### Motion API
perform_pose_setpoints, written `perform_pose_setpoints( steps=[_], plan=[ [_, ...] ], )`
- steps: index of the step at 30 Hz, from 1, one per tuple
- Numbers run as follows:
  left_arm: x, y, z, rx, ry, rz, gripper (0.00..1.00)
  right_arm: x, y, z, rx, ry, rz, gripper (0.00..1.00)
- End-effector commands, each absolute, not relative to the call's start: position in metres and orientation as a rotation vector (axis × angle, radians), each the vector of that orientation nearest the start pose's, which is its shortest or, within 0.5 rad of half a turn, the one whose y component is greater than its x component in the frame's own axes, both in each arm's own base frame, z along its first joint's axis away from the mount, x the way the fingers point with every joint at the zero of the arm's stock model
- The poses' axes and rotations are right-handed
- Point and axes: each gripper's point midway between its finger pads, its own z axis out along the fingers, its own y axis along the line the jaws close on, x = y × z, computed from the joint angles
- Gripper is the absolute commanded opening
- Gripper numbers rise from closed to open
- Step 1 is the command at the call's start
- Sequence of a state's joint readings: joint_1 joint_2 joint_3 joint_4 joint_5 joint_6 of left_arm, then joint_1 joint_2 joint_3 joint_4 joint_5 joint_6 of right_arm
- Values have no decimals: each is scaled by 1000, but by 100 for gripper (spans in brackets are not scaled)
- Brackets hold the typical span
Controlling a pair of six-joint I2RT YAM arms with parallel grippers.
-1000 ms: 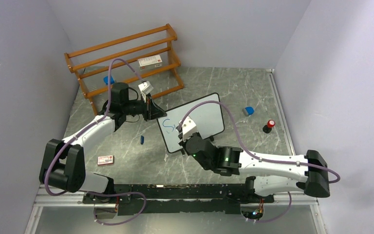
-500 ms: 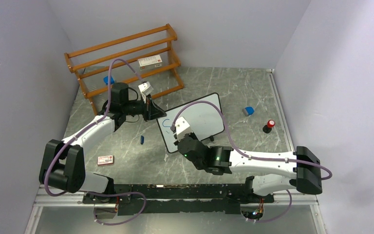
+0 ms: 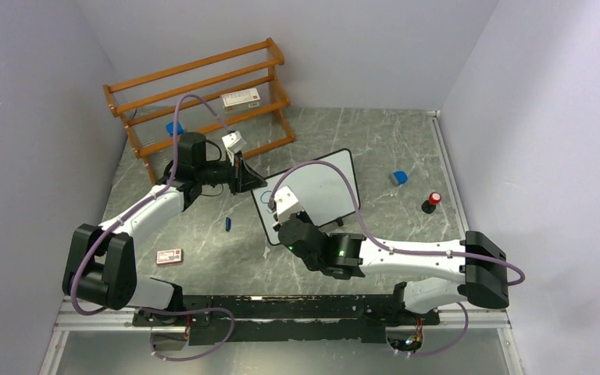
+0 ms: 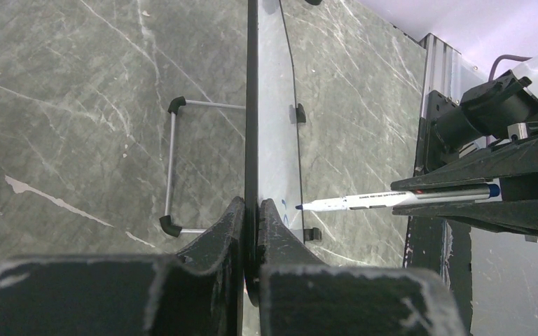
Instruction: Write a sentence on the whiteboard
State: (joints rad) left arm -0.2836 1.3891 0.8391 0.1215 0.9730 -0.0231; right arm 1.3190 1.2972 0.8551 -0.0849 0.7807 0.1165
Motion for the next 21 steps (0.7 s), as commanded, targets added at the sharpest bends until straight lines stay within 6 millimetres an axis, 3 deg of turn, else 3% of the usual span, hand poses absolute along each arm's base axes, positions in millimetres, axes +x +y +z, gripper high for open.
perform_pose_setpoints(
  steps=[1, 21],
  plan=[
    [302, -232, 190, 910, 1729, -1099, 5, 211, 314, 199, -618, 1774, 129, 0],
    [301, -233, 192, 913, 1720, -1106, 5, 219, 313, 190, -596, 1798, 102, 0]
  ],
)
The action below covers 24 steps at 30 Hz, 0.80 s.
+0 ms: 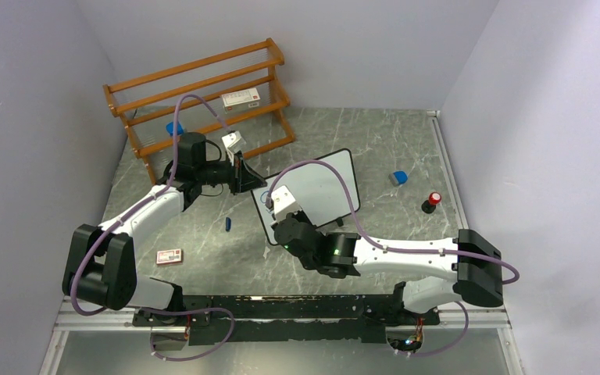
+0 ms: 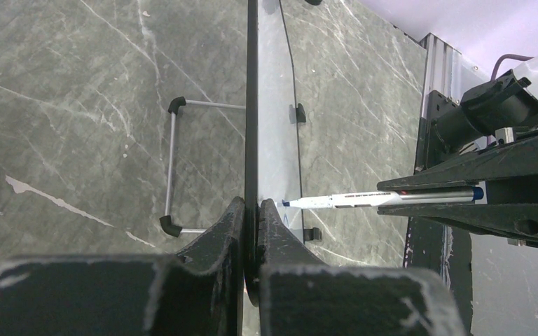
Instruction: Write a sentence on the whiteboard
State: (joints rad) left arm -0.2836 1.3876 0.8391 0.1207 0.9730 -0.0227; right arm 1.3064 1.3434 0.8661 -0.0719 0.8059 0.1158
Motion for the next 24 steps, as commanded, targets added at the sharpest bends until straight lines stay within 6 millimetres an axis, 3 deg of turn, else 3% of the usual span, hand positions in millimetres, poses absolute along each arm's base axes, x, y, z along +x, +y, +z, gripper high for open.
perform_pose_setpoints(
  steps=[1, 24],
  plan=[
    [301, -233, 192, 913, 1720, -1106, 5, 220, 313, 190, -596, 1798, 102, 0],
    [300, -233, 195, 913, 1712, -1109, 5, 213, 305, 172, -625, 1879, 104, 0]
  ],
)
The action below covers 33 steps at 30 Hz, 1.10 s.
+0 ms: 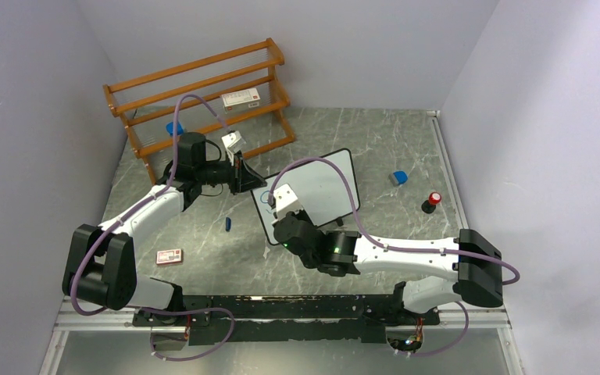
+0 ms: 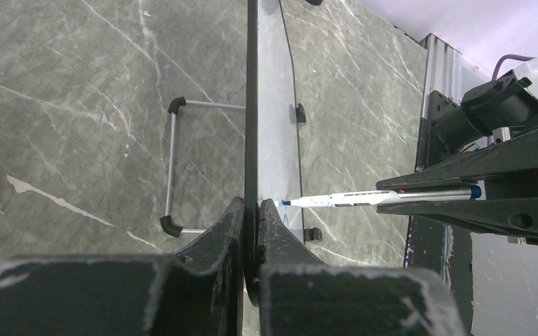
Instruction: Write a sentence on the whiteboard
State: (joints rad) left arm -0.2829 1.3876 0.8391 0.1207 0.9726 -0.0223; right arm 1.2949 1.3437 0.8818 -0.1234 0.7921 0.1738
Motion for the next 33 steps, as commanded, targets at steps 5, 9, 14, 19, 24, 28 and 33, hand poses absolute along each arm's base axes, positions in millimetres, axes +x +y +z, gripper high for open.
perform_pose_setpoints(
  steps=[5, 9, 14, 19, 24, 28, 33],
  plan=[
    [300, -233, 194, 911, 1715, -1111, 5, 209, 304, 165, -638, 1905, 106, 0],
    [300, -233, 195, 912, 1713, -1110, 5, 207, 305, 160, -649, 1922, 111, 0],
    [300, -233, 195, 912, 1712, -1108, 5, 206, 304, 155, -655, 1935, 105, 0],
    [300, -233, 195, 912, 1713, -1108, 5, 207, 305, 158, -642, 1922, 113, 0],
    [300, -233, 194, 913, 1714, -1108, 5, 213, 305, 167, -601, 1885, 111, 0],
    [300, -233, 194, 916, 1712, -1110, 5, 217, 307, 175, -580, 1856, 111, 0],
    [299, -233, 195, 918, 1708, -1113, 5, 220, 307, 178, -567, 1842, 101, 0]
  ],
)
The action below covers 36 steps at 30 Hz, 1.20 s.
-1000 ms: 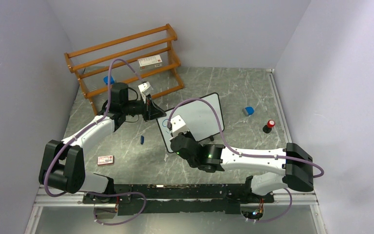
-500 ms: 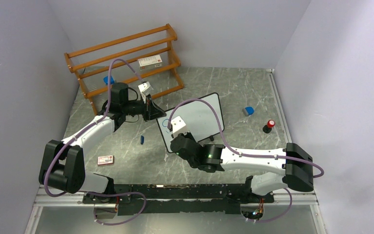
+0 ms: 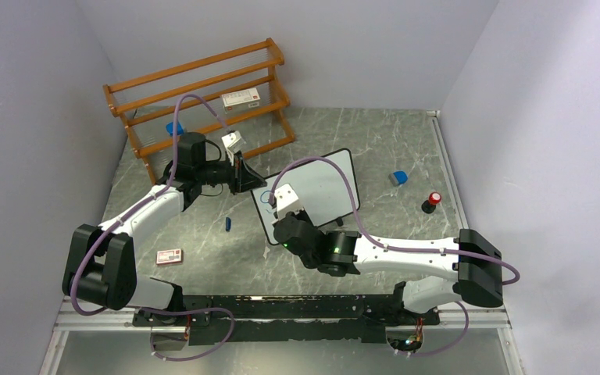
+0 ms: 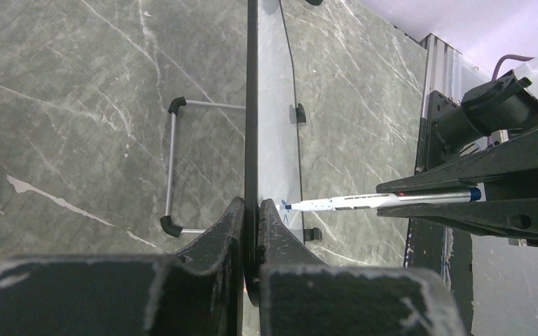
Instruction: Write a sentence on the whiteboard
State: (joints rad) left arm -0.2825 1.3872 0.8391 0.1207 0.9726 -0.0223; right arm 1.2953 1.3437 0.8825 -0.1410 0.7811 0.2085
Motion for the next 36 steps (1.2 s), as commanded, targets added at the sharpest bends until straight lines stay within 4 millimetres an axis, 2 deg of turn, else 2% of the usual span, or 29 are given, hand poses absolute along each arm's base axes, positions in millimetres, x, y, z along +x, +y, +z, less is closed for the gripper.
perform_pose_setpoints(
  steps=[1, 16, 36],
  plan=[
    [299, -233, 195, 917, 1711, -1115, 5, 220, 307, 179, -564, 1841, 98, 0],
    [299, -233, 195, 918, 1708, -1115, 5, 228, 296, 184, -512, 1835, 72, 0],
    [299, -234, 194, 917, 1713, -1119, 5, 213, 289, 156, -593, 1939, 88, 0]
  ],
)
